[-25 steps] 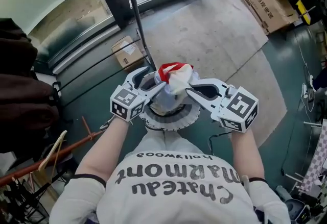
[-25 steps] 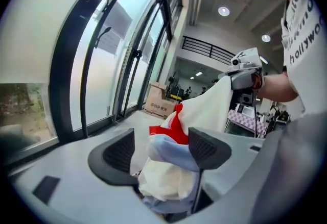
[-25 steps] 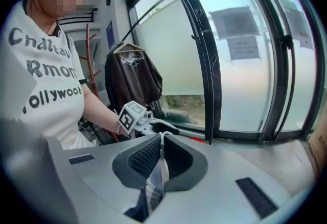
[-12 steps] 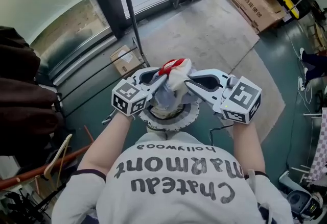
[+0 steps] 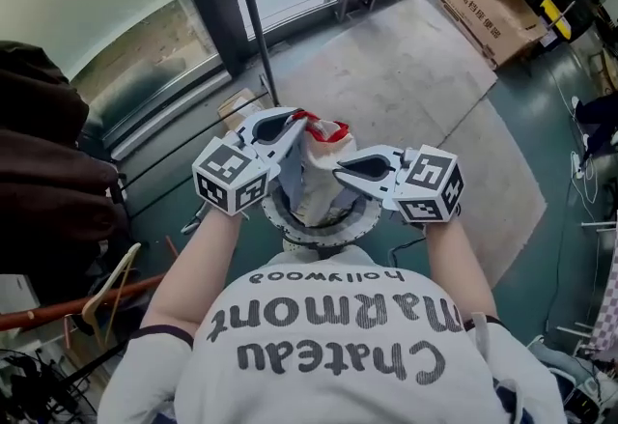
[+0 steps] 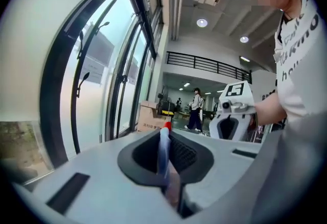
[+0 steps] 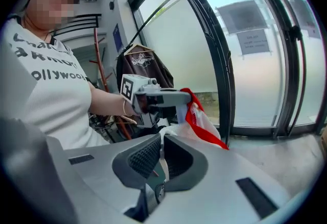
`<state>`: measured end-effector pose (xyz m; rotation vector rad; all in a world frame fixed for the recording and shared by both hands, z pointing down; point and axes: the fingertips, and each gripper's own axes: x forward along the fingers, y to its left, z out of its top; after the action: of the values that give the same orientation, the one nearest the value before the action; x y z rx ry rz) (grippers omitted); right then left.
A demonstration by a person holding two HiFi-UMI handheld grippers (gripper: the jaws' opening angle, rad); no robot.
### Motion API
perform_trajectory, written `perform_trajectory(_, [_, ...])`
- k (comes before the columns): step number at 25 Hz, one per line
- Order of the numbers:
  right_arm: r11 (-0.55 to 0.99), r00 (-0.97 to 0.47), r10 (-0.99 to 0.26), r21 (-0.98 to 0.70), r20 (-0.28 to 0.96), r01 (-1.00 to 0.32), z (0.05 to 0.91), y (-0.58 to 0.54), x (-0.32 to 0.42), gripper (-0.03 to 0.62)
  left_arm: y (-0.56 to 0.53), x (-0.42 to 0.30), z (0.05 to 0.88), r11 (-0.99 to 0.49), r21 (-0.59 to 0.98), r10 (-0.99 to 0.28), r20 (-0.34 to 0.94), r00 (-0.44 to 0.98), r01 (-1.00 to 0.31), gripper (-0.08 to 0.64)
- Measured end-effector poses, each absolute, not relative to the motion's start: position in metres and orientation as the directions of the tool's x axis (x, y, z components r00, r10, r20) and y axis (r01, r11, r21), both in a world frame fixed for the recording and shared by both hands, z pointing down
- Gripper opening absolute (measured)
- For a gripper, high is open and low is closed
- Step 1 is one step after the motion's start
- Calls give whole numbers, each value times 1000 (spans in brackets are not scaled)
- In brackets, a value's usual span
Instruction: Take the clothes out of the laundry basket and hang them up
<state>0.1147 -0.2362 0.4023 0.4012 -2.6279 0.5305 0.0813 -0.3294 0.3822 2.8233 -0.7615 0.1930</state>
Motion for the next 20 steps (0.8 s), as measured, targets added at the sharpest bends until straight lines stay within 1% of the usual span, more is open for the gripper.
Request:
perform_trajectory(4, [896, -867, -113, -326, 485, -300, 425, -220, 109, 38, -321, 84, 349, -836, 151, -509, 149, 848, -528, 20])
perform_trajectory(10, [898, -849, -96, -323, 520, -299, 451, -209, 118, 40, -307, 93, 292, -822, 90, -558, 73, 827, -563, 20])
perform_trajectory(13, [890, -847, -100, -333, 523, -310, 459, -209, 137, 40, -299, 99, 271, -807, 56, -586, 51, 808, -588, 18])
perform_trajectory(18, [841, -857, -122, -406, 501, -358, 456, -228, 193, 41, -280, 113, 244, -809, 69, -584, 15, 812, -583, 18])
perform_trajectory(19, [834, -854, -120, -415, 507, -363, 455, -231, 207, 52, -276, 117, 239, -808, 75, -586, 2, 811, -584, 18])
perform_trajectory(20, [828, -850, -117, -422, 514, -370, 455, -235, 220, 93, -273, 120, 234, -808, 79, -586, -10, 810, -584, 18])
